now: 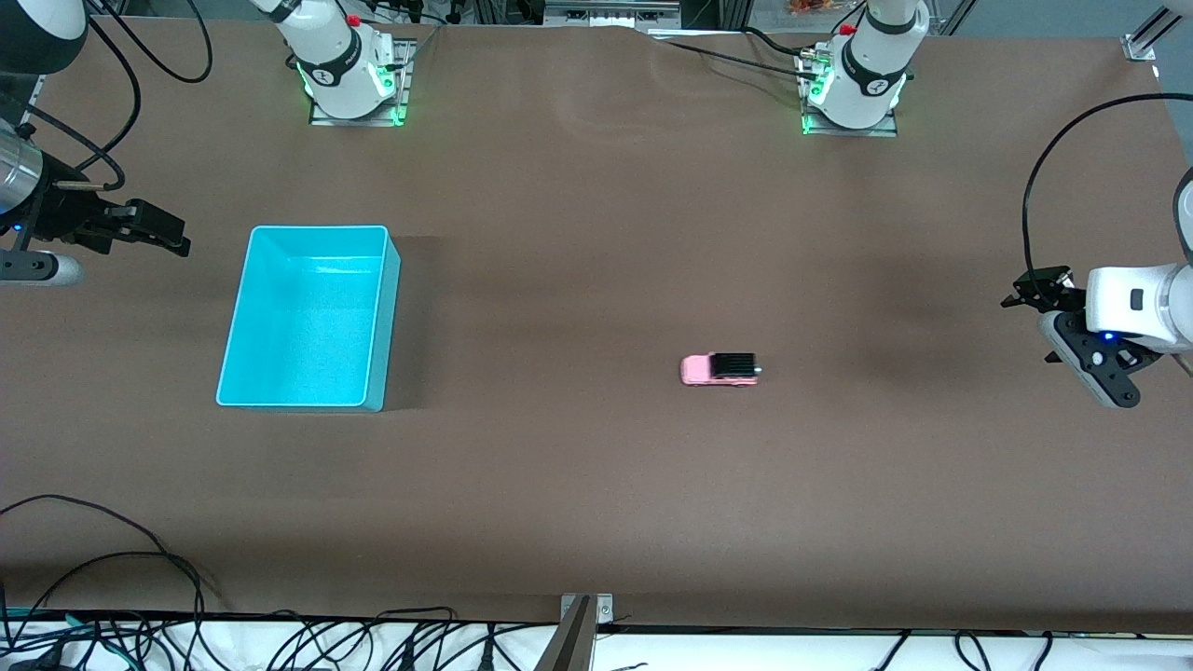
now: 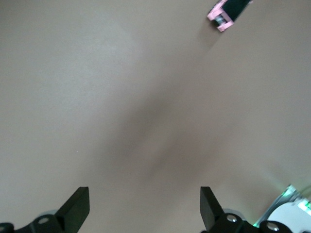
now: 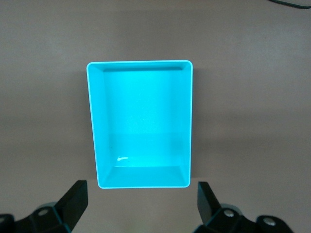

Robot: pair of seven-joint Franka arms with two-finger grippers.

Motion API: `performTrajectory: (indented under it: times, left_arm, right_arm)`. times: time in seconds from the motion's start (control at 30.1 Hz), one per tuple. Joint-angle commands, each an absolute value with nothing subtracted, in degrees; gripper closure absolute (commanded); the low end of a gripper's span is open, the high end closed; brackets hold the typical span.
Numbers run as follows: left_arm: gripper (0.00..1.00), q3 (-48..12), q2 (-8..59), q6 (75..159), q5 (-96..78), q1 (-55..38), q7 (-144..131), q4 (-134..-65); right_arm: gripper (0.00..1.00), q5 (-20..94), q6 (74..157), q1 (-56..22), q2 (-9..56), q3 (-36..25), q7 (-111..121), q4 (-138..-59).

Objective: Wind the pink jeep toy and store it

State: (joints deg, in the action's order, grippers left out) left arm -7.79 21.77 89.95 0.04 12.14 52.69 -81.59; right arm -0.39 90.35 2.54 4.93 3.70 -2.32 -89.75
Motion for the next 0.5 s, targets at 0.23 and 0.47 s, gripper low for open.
performTrajectory:
  times: [0.23,0.47]
  left_arm:
    - [0.00,-7.5,19.9,87.7,0.4,9.1,38.3,-79.9]
    - [0.00,-2.3,16.8,86.6,1.1,1.8,31.7,-79.9]
  right_arm:
    - [0.00,-0.4,89.7,3.1,4.4,4.0,-1.7,-89.9]
    - [0.00,-0.4,89.6,3.2,4.4,4.0,-1.7,-89.9]
